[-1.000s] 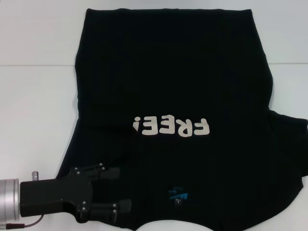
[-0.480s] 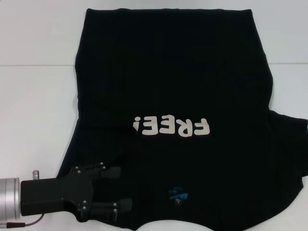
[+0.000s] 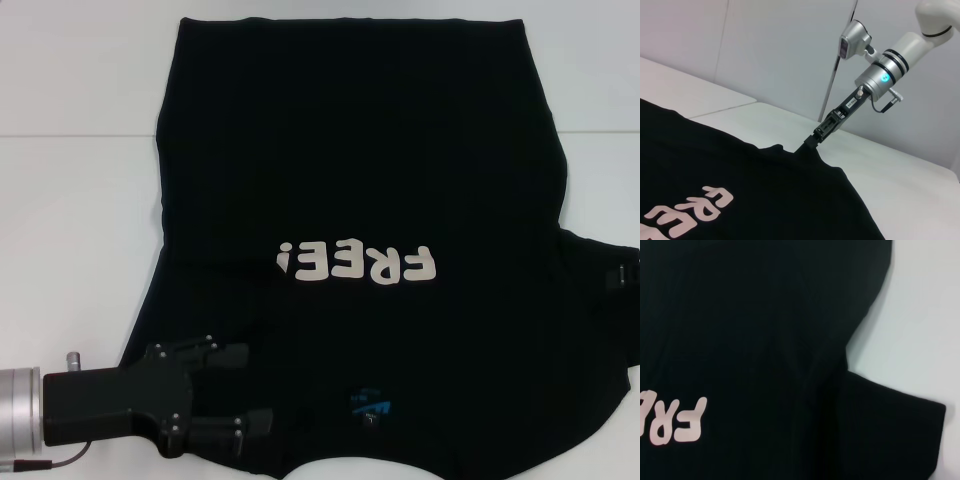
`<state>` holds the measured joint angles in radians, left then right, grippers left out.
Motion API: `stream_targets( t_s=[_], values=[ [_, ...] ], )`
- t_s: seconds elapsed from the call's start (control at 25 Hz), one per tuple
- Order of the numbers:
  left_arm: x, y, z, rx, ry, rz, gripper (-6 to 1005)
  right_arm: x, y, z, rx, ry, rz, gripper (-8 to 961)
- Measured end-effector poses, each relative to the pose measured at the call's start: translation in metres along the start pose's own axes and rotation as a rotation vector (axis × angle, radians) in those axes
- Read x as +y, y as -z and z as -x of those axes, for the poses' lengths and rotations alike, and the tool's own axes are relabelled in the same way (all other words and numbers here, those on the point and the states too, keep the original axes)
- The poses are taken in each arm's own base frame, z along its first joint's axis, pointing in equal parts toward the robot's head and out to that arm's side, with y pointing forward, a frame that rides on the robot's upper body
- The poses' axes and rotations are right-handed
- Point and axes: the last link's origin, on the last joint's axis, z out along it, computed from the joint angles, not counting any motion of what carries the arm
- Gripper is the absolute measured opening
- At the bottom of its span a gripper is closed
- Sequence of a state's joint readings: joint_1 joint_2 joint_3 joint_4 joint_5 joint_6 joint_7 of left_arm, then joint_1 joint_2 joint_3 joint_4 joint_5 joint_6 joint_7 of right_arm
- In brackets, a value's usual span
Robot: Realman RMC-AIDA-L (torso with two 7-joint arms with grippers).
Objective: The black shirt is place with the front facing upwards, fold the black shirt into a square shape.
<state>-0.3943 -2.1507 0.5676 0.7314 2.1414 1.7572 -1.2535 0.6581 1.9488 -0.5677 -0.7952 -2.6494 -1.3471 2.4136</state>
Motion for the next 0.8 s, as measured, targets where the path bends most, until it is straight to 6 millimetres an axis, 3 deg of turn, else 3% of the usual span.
stream_targets(
  t_s=[0.12,0.8],
  values=[
    [-0.0001,0.0000,0.0000,0.000,0.000,0.000,877,0.0021,-0.0031,0.0015,0.002,0.007,-0.006,912],
    [-0.0019,-0.0007,-0.0027,-0.001,-0.009,0.002,875,0.0034,-0.0031,0.0065,-0.013,-0.001,-0.015,349]
  ],
)
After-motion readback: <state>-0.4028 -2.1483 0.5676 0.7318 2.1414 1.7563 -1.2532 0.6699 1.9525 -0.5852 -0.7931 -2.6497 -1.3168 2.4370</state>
